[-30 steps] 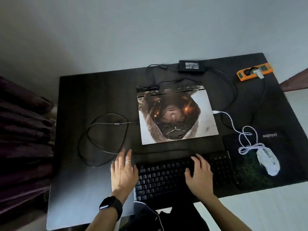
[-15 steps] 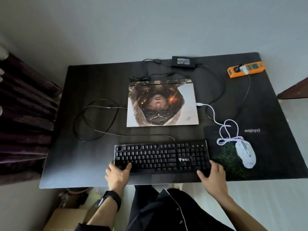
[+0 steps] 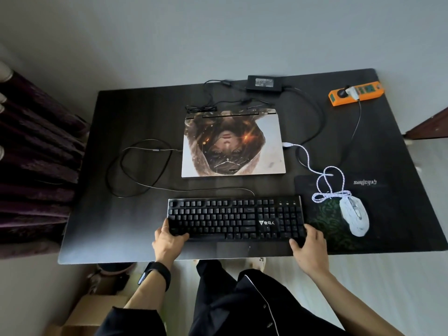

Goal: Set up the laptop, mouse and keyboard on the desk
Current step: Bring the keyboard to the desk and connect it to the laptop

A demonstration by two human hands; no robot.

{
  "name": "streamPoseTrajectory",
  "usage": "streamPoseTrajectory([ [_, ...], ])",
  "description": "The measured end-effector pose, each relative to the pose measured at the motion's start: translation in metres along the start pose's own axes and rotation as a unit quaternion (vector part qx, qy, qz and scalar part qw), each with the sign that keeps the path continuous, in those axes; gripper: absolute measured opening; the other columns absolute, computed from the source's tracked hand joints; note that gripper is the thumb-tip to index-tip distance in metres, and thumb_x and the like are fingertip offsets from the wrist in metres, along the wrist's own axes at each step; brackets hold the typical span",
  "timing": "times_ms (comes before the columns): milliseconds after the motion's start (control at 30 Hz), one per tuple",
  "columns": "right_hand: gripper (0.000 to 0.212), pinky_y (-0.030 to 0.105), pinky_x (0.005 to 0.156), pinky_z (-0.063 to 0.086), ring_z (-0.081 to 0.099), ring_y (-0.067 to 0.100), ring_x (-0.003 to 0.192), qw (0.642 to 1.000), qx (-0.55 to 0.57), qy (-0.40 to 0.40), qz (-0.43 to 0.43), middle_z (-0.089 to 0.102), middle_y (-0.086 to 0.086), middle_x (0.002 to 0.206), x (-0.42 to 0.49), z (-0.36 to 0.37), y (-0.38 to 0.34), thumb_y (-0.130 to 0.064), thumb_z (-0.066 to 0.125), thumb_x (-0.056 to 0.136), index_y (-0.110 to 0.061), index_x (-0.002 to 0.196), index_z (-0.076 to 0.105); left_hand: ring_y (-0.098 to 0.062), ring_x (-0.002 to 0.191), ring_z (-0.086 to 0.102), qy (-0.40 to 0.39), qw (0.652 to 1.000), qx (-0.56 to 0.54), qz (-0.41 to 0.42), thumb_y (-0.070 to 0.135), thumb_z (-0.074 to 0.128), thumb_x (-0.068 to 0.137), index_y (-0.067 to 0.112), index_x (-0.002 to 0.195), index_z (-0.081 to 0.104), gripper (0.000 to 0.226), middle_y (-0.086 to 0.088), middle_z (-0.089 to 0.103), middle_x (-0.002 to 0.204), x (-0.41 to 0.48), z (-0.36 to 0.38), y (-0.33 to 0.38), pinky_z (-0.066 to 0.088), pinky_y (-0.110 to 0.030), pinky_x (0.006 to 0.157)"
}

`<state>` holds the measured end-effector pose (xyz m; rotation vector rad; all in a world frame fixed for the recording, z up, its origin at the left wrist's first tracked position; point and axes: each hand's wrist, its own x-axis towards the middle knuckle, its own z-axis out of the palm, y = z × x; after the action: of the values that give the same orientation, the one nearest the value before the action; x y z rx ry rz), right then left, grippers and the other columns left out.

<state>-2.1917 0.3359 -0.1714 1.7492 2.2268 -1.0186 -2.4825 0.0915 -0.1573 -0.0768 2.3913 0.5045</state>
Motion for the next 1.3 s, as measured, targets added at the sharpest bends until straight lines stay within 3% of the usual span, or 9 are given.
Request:
streamPoseTrajectory([
  [567,0.061,0.048,0.105,0.040,0.047,0.040,0.123,1.000,0.001,0.013,-0.005,0.048,0.021,0.135,0.004,0.004,0.004,-0.018,0.073,0.087,-0.005,0.140,0.045,-0.039,0.130,0.038,-0.022,0.999,0.036,-0.003,0.033,0.075,0.081,0.028,0.157,0.014,0.097,-0.009,0.032,0.149,0.001,0.000,-0.003,0.026,-0.040,0.114],
  [767,0.067,0.046,0.105,0.039,0.043,0.039,0.127,0.999,-0.036,0.014,-0.014,0.045,0.022,0.140,0.002,0.004,-0.003,-0.020,0.072,0.087,-0.002,0.144,0.040,-0.037,0.144,0.019,-0.013,0.996,0.076,0.037,0.032,0.067,0.084,0.016,0.157,-0.004,0.103,-0.012,0.009,0.162,-0.016,0.011,0.000,0.015,-0.041,0.118],
  [867,0.078,0.050,0.095,0.048,0.044,0.040,0.127,0.987,-0.119,0.053,-0.096,0.047,0.019,0.142,-0.004,0.003,-0.006,-0.021,0.079,0.077,-0.006,0.145,0.042,-0.036,0.148,0.004,-0.001,0.987,0.151,0.062,0.035,0.058,0.086,0.021,0.156,-0.007,0.097,-0.011,-0.009,0.163,-0.035,0.025,0.004,0.014,-0.043,0.119],
  [967,0.077,0.049,0.092,0.053,0.046,0.035,0.128,0.955,-0.191,0.048,-0.224,0.048,0.013,0.146,-0.008,0.005,-0.005,-0.022,0.081,0.071,-0.014,0.142,0.052,-0.034,0.150,-0.005,0.002,0.975,0.201,0.091,0.033,0.053,0.087,0.023,0.156,-0.008,0.093,-0.006,-0.014,0.164,-0.051,0.036,0.006,0.014,-0.045,0.121],
  [1100,0.070,0.050,0.099,0.050,0.045,0.034,0.133,0.913,-0.234,0.020,-0.333,0.046,0.012,0.149,-0.013,0.018,-0.013,-0.022,0.079,0.072,-0.017,0.138,0.058,-0.028,0.151,0.002,-0.015,0.973,0.198,0.120,0.029,0.050,0.091,0.022,0.157,-0.003,0.085,-0.005,-0.012,0.164,-0.068,0.043,0.000,0.016,-0.041,0.121],
  [1167,0.064,0.049,0.098,0.051,0.044,0.032,0.133,0.901,-0.231,0.000,-0.367,0.047,0.010,0.148,-0.019,0.024,-0.024,-0.023,0.079,0.074,-0.019,0.135,0.060,-0.026,0.150,0.011,-0.024,0.972,0.192,0.136,0.030,0.050,0.092,0.022,0.158,0.005,0.079,-0.006,-0.006,0.165,-0.075,0.044,-0.004,0.019,-0.038,0.120],
  [1300,0.053,0.044,0.094,0.051,0.043,0.025,0.129,0.881,-0.200,-0.044,-0.426,0.054,0.005,0.142,-0.037,0.044,-0.056,-0.025,0.077,0.076,-0.024,0.128,0.064,-0.025,0.142,0.032,-0.009,0.980,0.142,0.137,0.032,0.050,0.092,0.025,0.152,0.028,0.065,-0.004,0.030,0.157,-0.093,0.039,-0.022,0.028,-0.038,0.117],
])
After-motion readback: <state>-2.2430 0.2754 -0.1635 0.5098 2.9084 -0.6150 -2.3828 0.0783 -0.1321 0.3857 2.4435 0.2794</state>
